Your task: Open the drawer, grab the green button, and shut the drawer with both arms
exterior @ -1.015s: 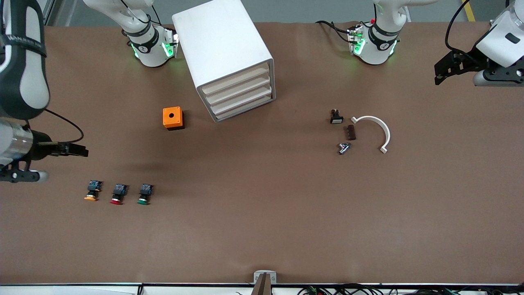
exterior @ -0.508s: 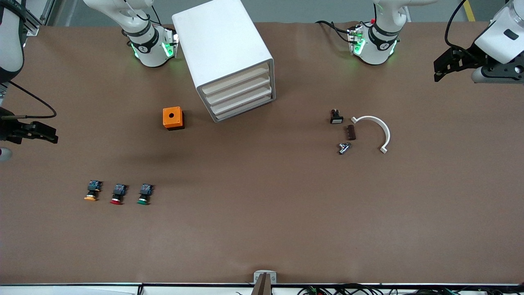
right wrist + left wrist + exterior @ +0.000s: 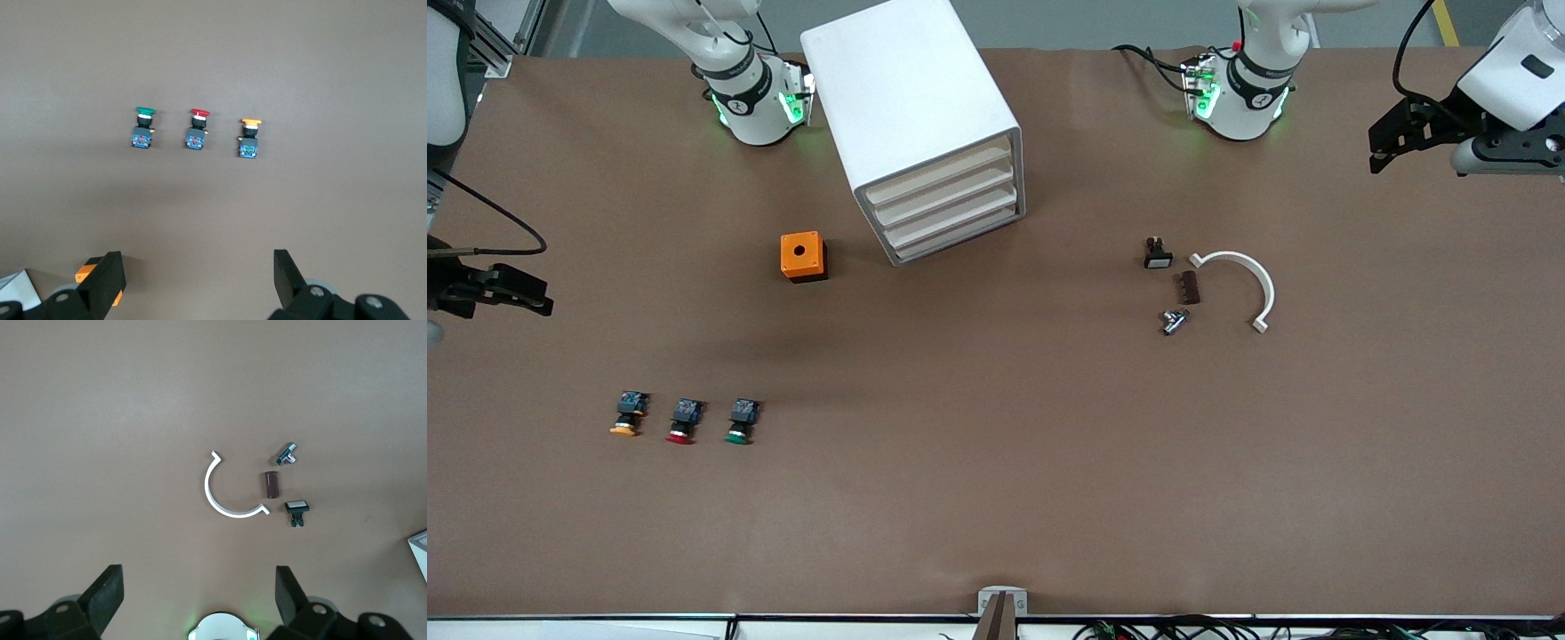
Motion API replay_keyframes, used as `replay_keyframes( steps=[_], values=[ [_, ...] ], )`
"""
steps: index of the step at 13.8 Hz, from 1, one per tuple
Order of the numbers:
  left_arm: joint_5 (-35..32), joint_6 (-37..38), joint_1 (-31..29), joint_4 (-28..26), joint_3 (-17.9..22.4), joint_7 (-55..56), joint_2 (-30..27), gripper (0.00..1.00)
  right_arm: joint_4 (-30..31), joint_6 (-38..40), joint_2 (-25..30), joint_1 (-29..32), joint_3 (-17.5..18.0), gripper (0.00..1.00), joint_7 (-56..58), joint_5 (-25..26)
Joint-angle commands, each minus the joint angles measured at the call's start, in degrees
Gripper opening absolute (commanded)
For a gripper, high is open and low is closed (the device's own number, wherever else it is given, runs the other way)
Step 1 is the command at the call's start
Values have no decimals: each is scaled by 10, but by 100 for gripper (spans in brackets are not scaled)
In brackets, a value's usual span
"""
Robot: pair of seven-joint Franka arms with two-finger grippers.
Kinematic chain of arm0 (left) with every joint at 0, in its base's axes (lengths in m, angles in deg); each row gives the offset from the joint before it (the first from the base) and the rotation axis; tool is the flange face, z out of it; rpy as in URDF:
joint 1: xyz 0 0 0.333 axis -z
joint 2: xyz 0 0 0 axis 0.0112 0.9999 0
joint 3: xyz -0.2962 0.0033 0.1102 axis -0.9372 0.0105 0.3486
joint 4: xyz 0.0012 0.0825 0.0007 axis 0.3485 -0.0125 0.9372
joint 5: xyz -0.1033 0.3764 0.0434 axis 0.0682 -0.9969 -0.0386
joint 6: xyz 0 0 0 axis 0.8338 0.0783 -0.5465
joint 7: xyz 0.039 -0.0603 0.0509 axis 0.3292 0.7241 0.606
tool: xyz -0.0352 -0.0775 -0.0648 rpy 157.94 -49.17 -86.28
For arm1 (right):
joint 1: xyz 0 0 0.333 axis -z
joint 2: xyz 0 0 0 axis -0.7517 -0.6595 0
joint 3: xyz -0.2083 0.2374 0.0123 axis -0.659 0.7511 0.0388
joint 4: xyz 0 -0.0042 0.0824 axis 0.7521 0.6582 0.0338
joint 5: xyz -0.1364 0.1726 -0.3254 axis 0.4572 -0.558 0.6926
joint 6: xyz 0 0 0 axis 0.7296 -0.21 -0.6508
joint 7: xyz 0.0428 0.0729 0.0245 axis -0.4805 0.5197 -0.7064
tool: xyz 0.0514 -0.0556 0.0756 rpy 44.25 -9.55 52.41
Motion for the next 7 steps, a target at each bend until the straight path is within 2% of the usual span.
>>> replay_keyframes(
  steps=[1,3,7],
  values=[
    [-10,0,-3,-3,-5,-7,-6,100,-16,21,-1,17,2,100,6,-43],
    [-9,-1,-3,-1,-5,-6,-4,100,-27,63,4,31,3,100,5,-55],
    [-4,-2,-5,5,-3,-3,-1,100,-27,85,12,34,0,100,6,-45]
  ],
)
